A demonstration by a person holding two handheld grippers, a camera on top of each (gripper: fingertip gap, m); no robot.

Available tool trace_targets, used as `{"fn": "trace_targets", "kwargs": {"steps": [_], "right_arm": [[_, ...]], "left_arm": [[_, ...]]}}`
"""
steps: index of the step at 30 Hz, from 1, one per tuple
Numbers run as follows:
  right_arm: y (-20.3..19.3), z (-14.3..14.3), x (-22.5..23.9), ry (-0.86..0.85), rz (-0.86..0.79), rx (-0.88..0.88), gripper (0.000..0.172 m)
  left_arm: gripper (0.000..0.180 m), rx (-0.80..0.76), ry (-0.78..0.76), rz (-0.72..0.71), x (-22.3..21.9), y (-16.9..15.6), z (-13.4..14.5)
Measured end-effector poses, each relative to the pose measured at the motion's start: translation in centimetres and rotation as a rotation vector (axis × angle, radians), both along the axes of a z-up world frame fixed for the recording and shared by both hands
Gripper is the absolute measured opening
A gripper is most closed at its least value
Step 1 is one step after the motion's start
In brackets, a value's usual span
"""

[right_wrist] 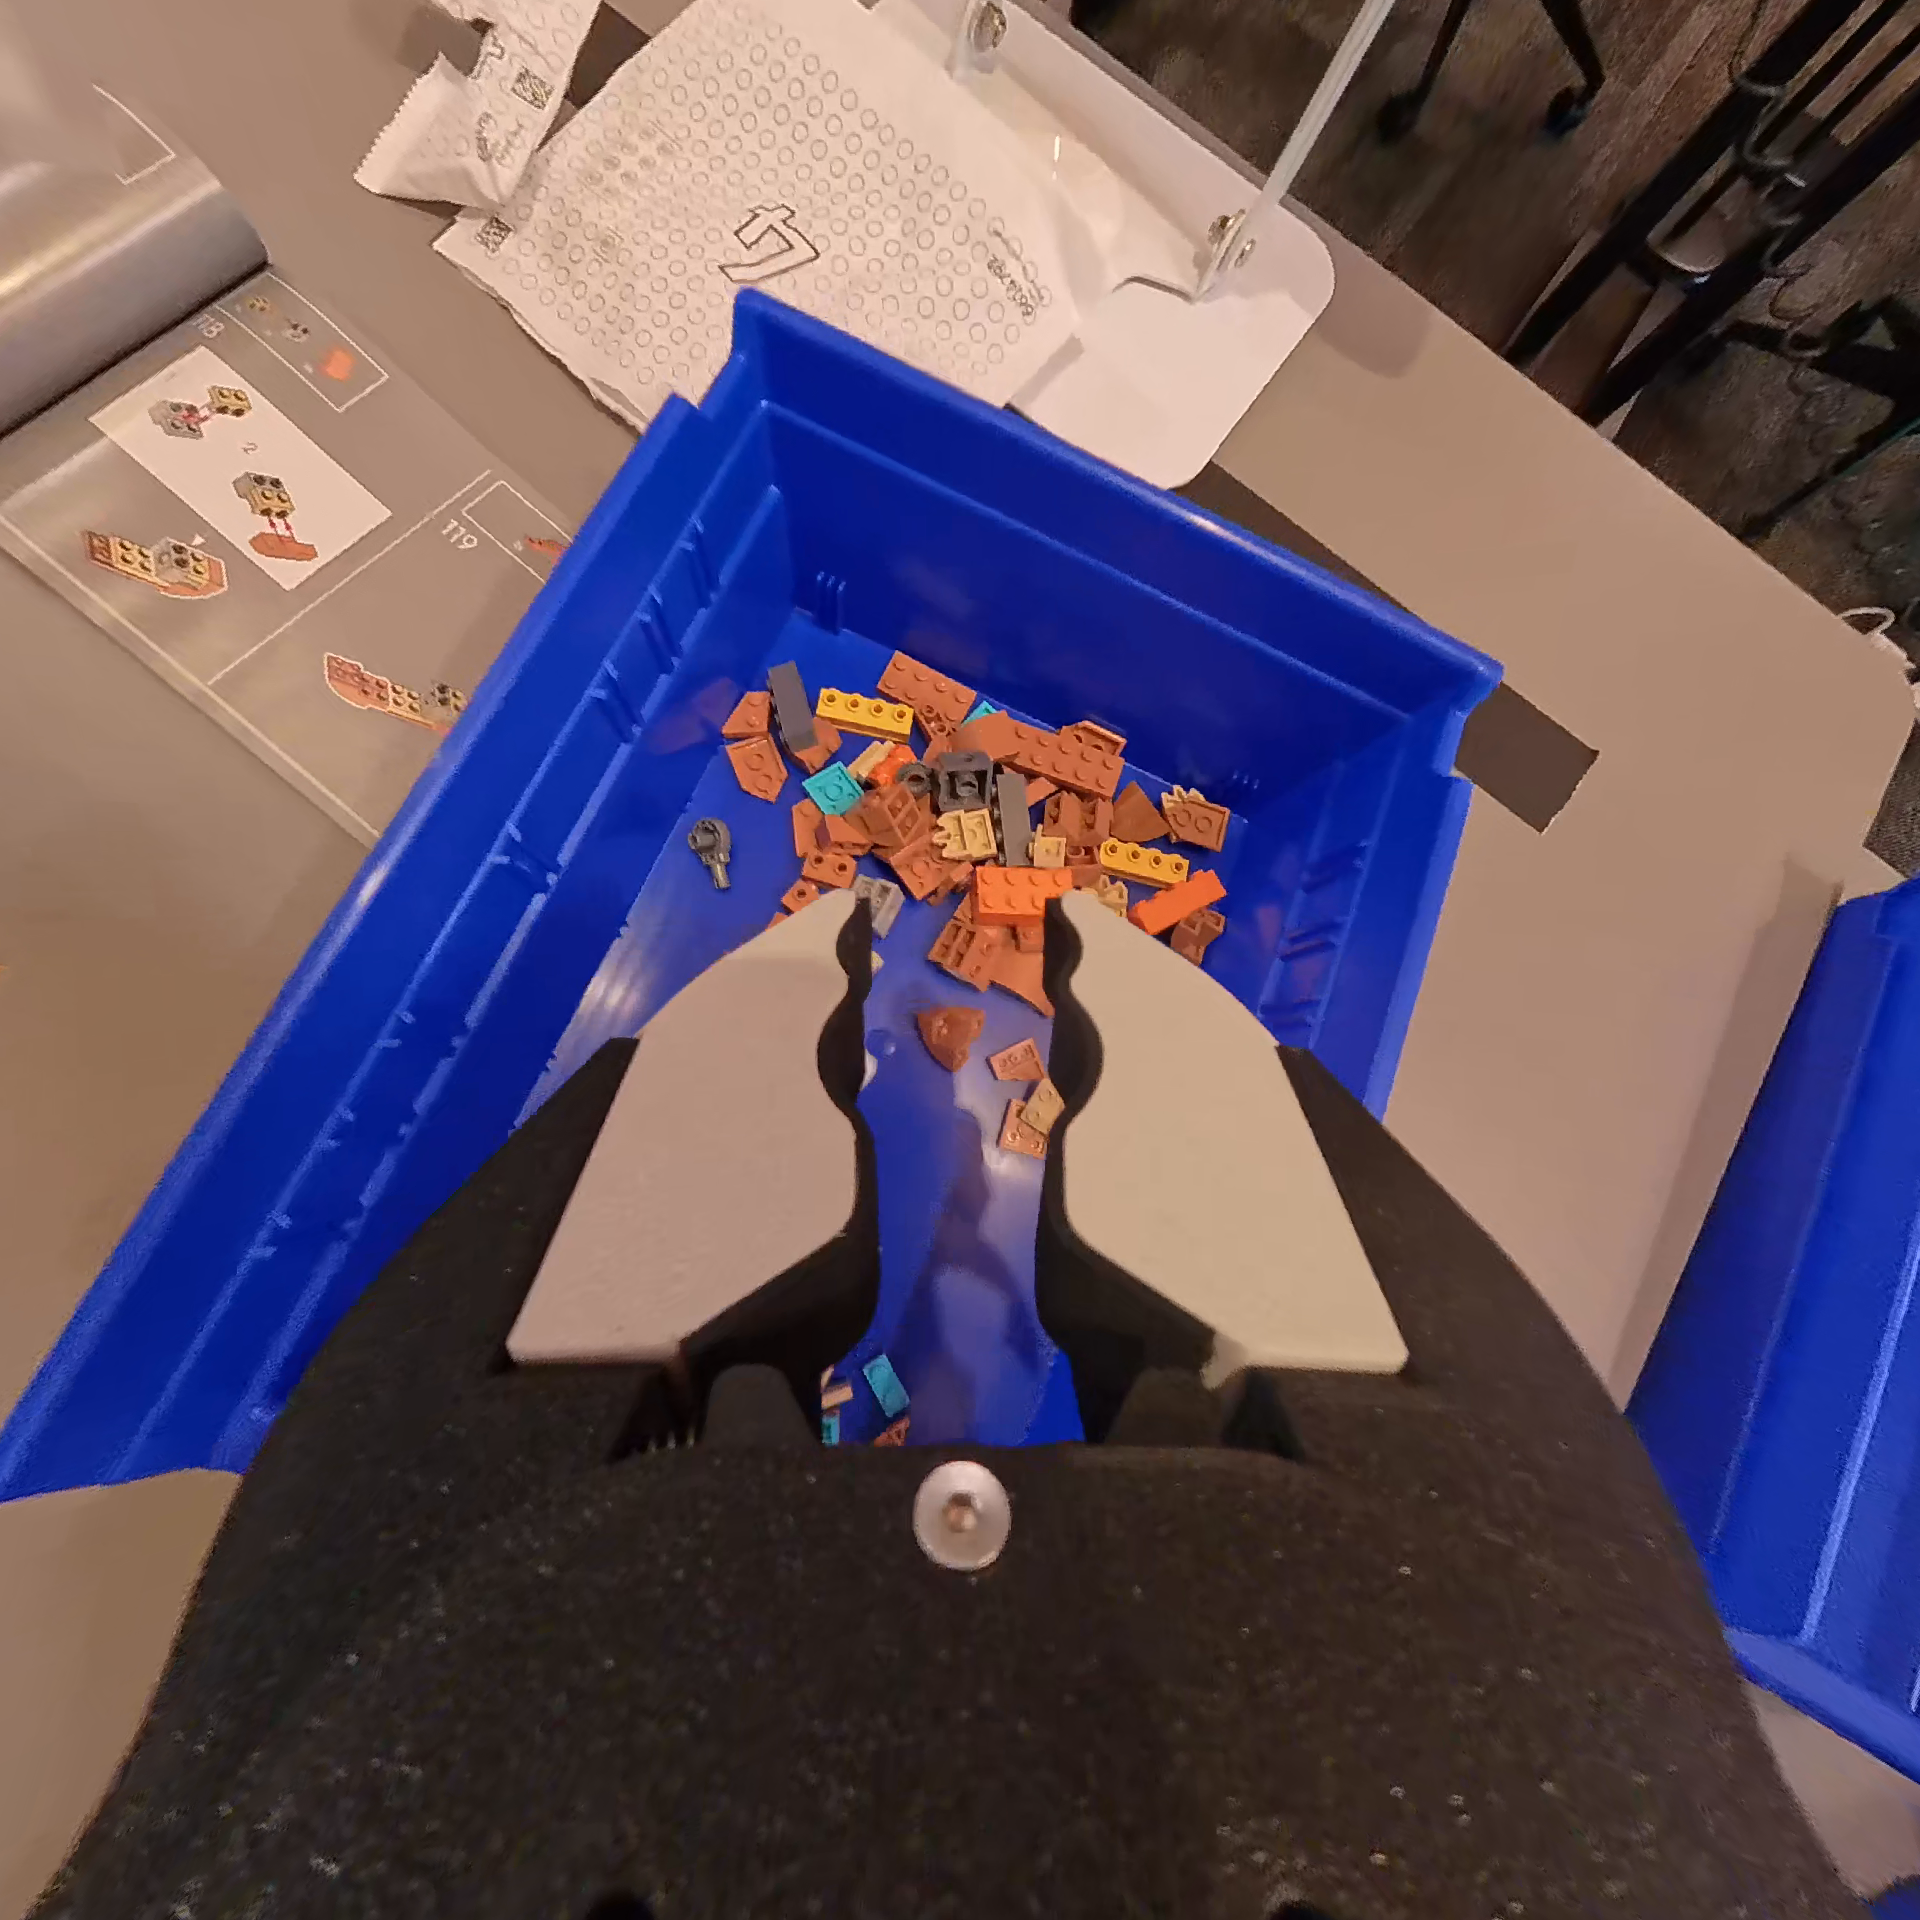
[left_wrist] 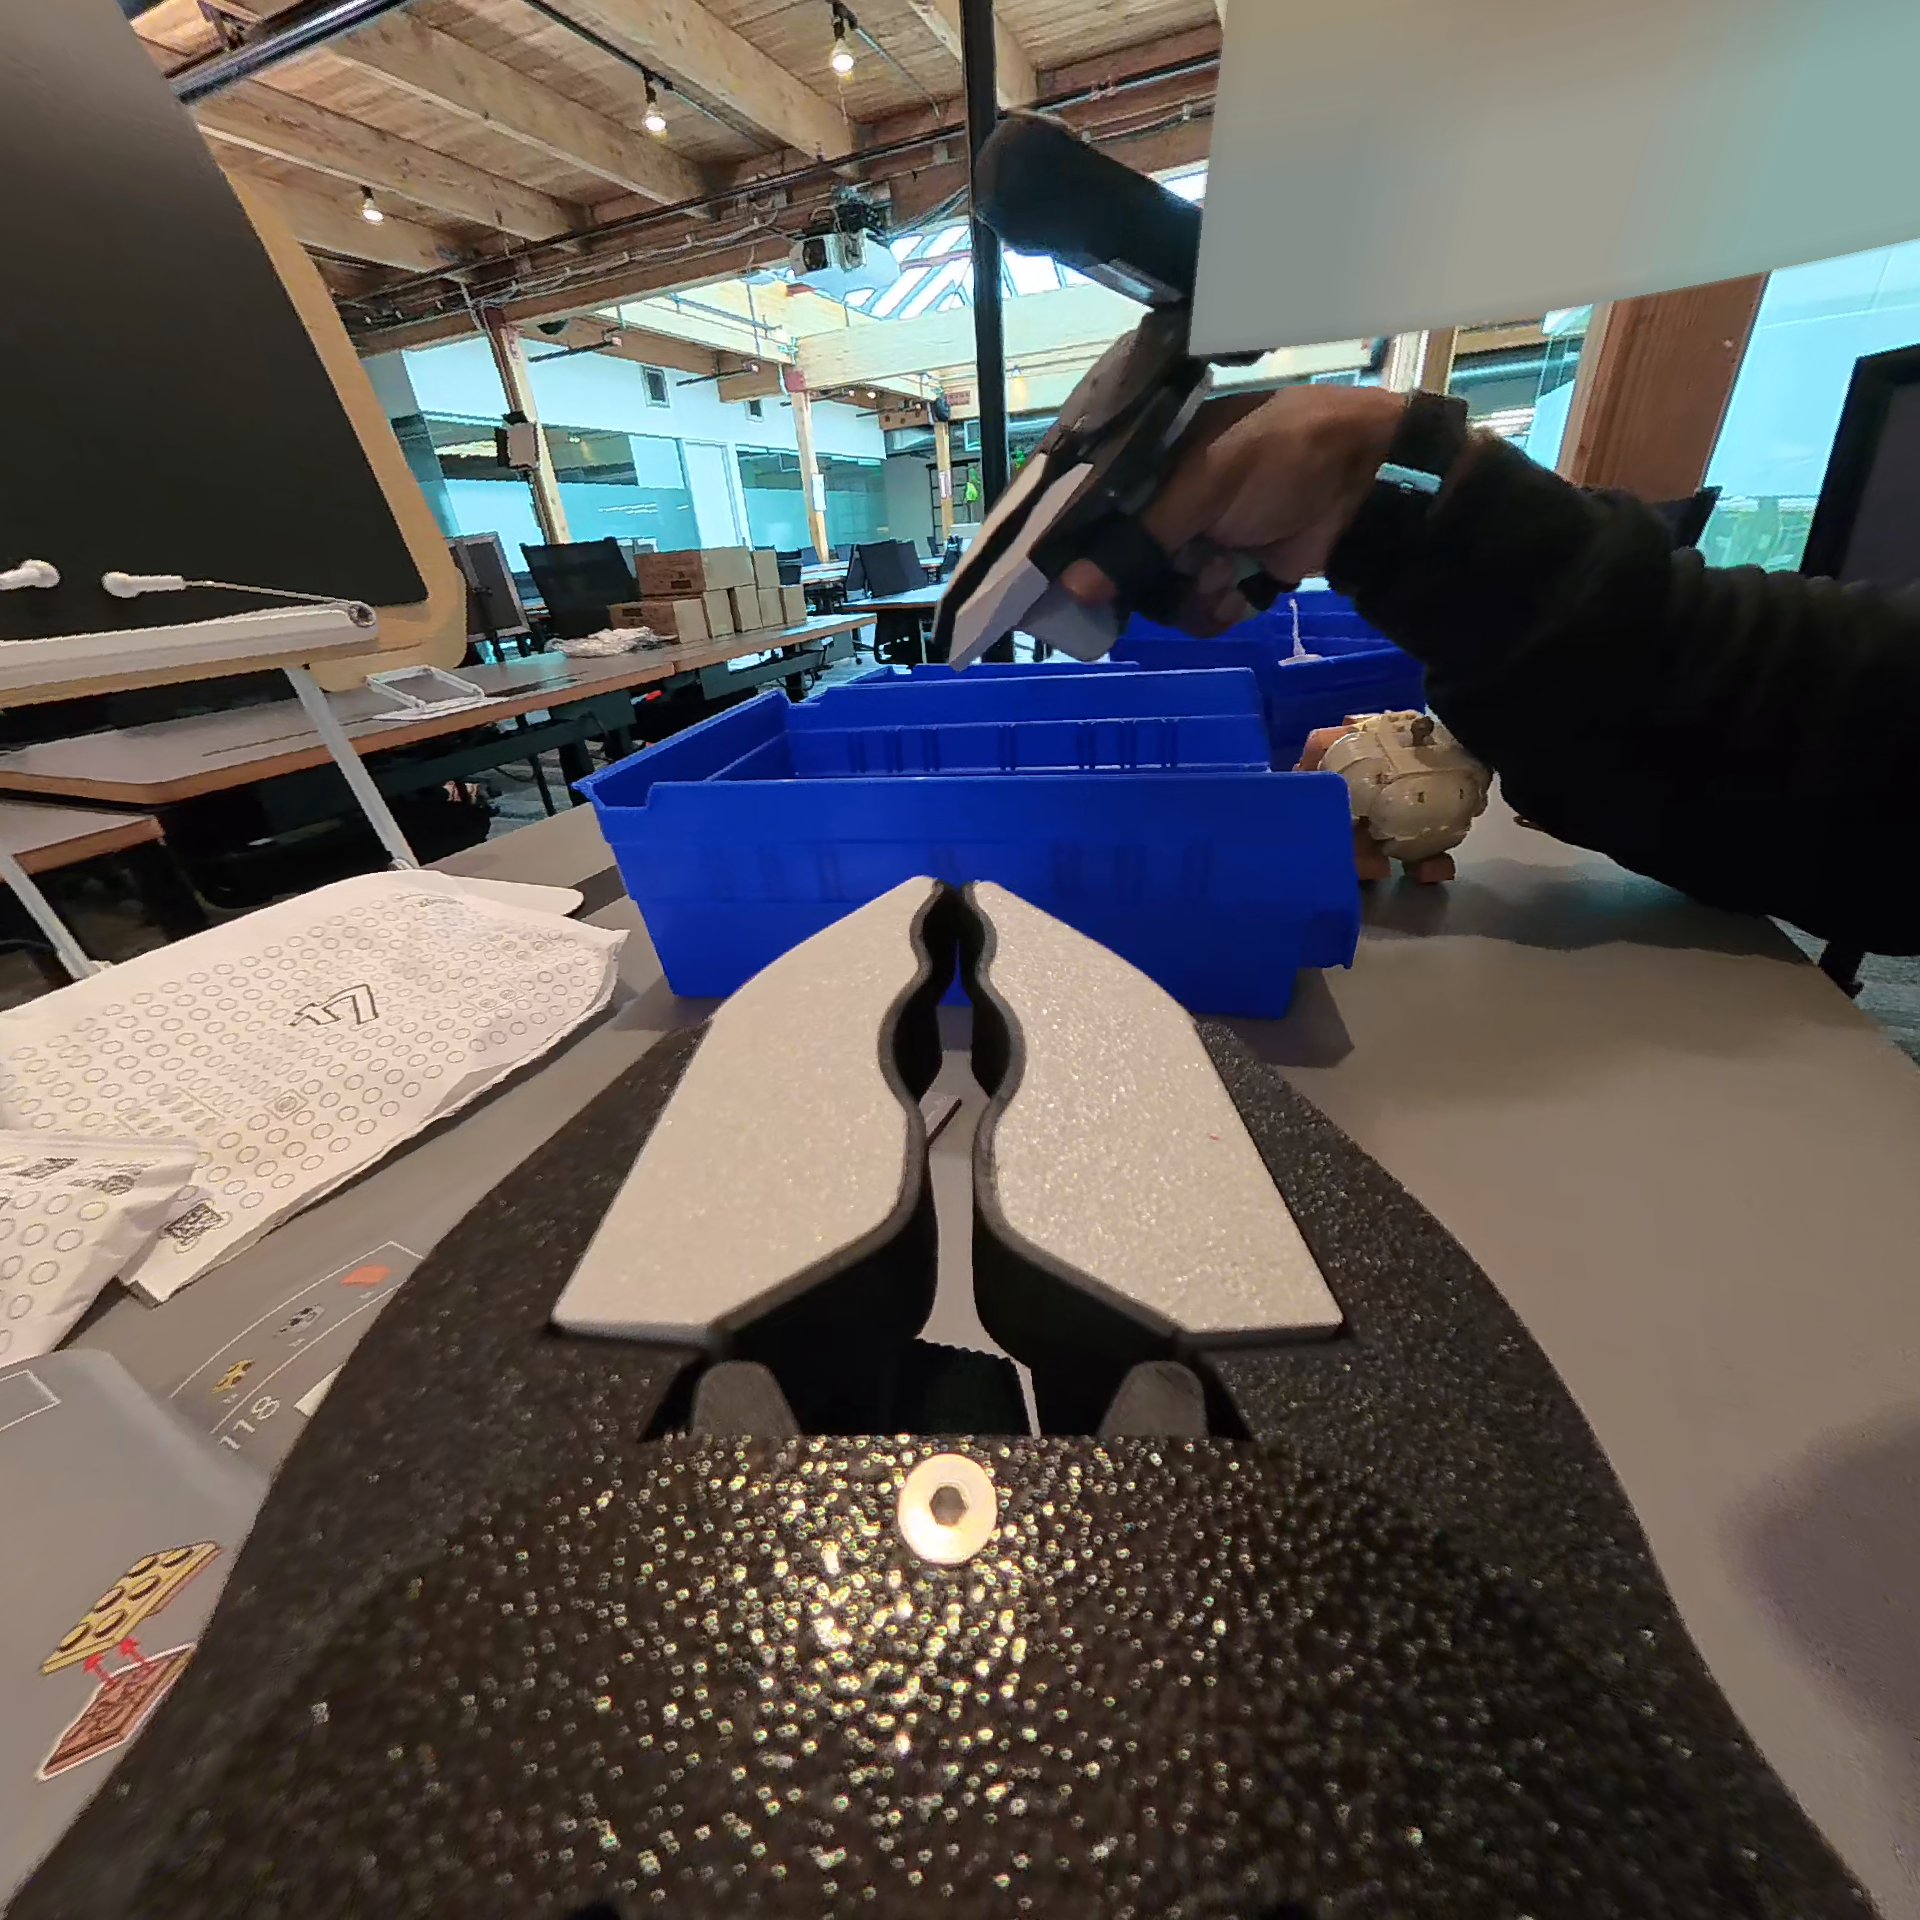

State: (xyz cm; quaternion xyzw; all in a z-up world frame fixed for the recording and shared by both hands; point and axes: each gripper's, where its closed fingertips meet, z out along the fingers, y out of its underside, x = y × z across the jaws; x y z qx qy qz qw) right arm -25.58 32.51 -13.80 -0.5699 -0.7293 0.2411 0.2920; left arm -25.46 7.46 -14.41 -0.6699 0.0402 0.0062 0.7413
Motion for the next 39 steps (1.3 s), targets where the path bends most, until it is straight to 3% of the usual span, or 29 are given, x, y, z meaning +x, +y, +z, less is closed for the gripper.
{"fn": "trace_targets", "kwargs": {"steps": [4,9,16,21,28,39], "right_arm": [[-1.6,0.9,-1.6,0.024,0.013,-0.022,0.027],[-5.7,2.4,-3.9,0.126,0.114,-0.055,0.000],[-6.8,0.3,-4.0,0.221,0.122,-0.132,0.000],[-7.0,1.4,-3.7,0.283,0.106,-0.159,0.000],[-7.6,0.1,-4.0,0.247,0.112,-0.162,0.000],[-7.3,-0.7,-4.4,0.228,0.098,-0.162,0.000]], "left_arm": [[0.000,0.027,0.005,-0.020,0.3,-0.3,0.3],[0.000,0.052,0.005,-0.034,0.6,-0.8,0.6],[0.000,0.124,-0.045,-0.050,0.9,-1.2,1.5],[0.000,0.176,-0.042,-0.048,0.9,-1.6,2.4],[0.000,0.214,-0.140,-0.079,0.5,-2.0,2.9],[0.000,0.161,-0.172,-0.111,0.4,-2.0,2.2]]}}
